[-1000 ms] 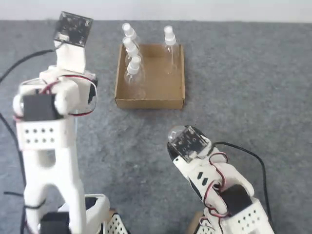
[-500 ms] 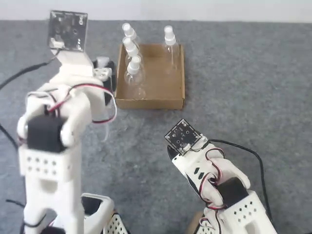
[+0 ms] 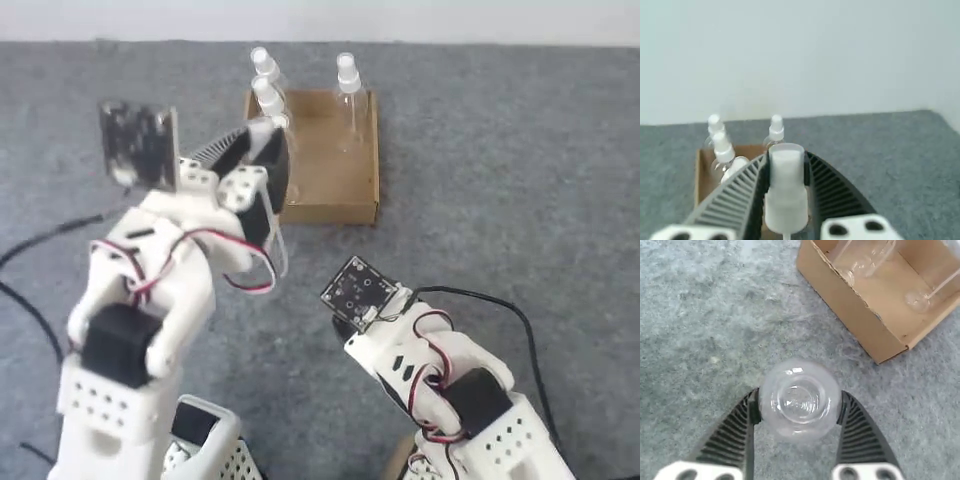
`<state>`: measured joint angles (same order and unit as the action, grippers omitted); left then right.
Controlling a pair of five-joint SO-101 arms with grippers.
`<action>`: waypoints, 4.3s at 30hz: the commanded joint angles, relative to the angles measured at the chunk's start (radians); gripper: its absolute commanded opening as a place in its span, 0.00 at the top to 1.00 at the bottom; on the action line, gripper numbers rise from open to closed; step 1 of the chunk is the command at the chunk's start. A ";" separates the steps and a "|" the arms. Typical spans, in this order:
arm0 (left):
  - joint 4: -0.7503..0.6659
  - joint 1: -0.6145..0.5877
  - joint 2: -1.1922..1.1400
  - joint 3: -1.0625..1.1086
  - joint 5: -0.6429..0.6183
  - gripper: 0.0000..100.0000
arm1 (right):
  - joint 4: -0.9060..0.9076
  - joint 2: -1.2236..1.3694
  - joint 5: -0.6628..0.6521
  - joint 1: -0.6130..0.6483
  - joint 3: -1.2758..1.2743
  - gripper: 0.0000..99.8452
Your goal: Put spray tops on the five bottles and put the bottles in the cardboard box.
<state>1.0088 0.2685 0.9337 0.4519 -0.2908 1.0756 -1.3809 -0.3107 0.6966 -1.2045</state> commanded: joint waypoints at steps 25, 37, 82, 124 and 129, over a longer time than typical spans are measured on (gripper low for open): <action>-0.238 0.206 0.324 0.302 -0.078 0.99 | -0.074 0.005 -0.006 0.067 0.008 0.96; -0.247 0.236 0.324 0.234 -0.077 0.99 | -0.074 0.005 -0.006 0.067 0.006 0.96; -0.199 0.298 0.325 0.386 0.014 0.99 | -0.074 0.005 -0.008 0.062 0.011 0.96; -0.137 0.242 0.327 0.386 -0.058 0.99 | -0.134 0.004 -0.015 0.062 0.011 0.96; -0.178 0.198 0.327 0.390 -0.063 0.99 | -0.180 0.004 -0.015 0.061 0.005 0.96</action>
<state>0.8707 0.4925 1.2589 0.8416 -0.3353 0.9406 -1.3886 -0.3138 0.7595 -1.2244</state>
